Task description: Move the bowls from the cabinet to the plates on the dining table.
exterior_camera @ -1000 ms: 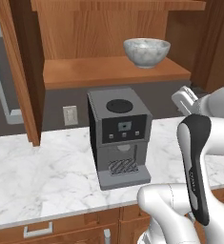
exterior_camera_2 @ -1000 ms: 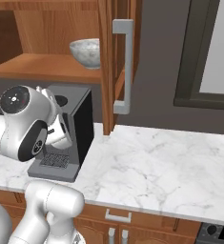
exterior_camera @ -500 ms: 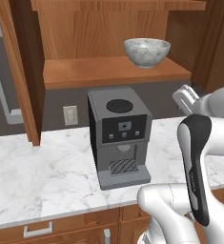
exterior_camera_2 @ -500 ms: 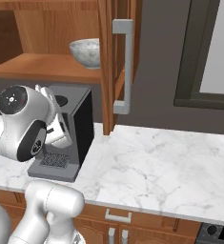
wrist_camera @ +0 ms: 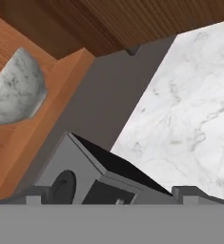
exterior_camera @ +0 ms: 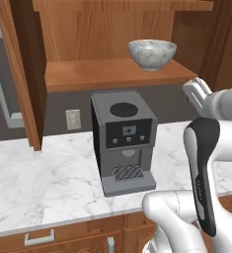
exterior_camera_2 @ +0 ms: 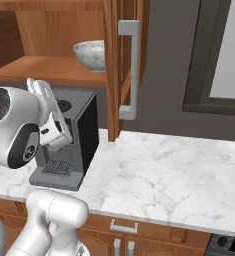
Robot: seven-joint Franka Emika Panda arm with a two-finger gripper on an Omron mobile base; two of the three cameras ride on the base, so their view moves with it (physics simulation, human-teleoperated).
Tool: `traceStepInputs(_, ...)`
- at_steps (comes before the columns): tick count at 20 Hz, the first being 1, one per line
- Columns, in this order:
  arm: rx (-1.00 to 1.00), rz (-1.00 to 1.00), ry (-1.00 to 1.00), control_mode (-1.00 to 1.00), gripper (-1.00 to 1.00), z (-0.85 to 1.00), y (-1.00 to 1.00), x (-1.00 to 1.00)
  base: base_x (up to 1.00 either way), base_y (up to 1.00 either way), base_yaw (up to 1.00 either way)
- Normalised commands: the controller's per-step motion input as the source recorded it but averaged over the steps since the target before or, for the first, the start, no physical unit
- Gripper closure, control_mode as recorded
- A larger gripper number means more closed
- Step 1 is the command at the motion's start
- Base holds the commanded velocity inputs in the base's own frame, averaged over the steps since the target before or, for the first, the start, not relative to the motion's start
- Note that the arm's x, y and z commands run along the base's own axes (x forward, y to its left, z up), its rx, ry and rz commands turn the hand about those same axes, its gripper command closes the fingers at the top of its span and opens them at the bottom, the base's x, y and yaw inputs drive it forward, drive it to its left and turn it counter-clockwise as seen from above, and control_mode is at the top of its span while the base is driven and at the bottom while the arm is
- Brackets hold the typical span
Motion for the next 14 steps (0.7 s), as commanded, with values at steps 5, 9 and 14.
traceStepInputs(5,0.00,-0.08,-0.07,-1.00,-1.00,0.41,0.01,-0.11,0.00,0.00,0.00)
traceStepInputs(9,0.03,-0.07,-0.07,-1.00,-1.00,0.43,0.05,-0.13,0.00,0.00,0.00)
traceStepInputs(14,0.05,-0.06,-0.07,-1.00,-1.00,0.42,0.04,-0.06,0.00,0.00,0.00)
